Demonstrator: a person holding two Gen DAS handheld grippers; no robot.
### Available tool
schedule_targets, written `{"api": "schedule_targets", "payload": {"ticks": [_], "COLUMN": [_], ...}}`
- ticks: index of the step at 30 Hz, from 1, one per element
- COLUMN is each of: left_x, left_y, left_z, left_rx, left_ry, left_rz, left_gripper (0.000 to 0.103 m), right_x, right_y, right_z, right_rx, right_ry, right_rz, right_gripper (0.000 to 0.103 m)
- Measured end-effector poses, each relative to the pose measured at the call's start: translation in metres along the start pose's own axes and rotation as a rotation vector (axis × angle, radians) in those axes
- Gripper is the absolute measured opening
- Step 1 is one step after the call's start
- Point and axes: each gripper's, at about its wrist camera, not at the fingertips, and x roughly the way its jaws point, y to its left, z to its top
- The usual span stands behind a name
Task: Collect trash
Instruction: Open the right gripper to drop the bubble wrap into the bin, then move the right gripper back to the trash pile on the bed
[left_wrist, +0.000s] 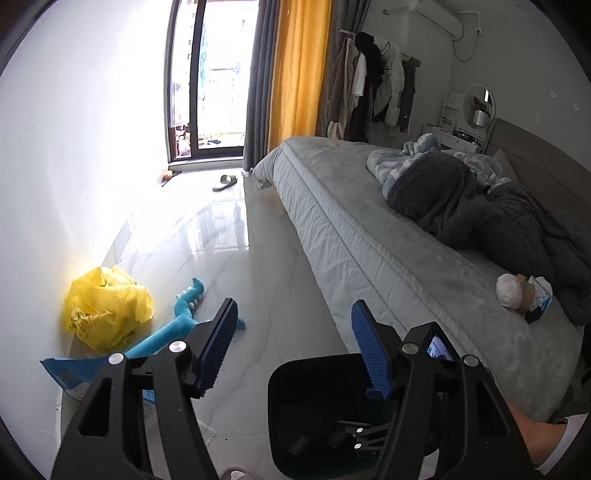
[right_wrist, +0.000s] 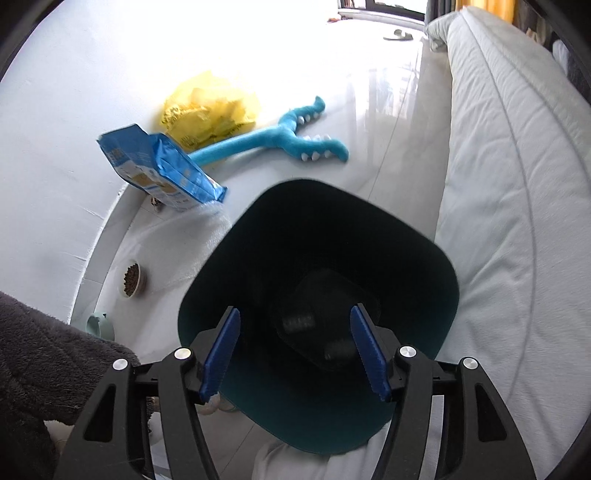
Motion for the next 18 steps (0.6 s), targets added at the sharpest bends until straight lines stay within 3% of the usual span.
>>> {"api": "schedule_targets", "payload": {"ticks": [8,18], "left_x": [-0.003,0.004], "left_y": [-0.042,-0.097], "left_z": [0.012,0.024], "left_rx": [0.046,0.068], "left_ry": [-0.061,-0.087], "left_rz": [-0.05,-0.118], "left_gripper": [0.068,0.07], "right_x": [-0.057,-0.144], "right_y": [-0.013,-0.062], "right_z": [-0.011,-0.038], "right_rx": [-0.034,-0.004], "right_ry": [-0.141,-0.354], "right_rz": [-0.005,-0.053], "right_gripper": [0.064,0.065]}}
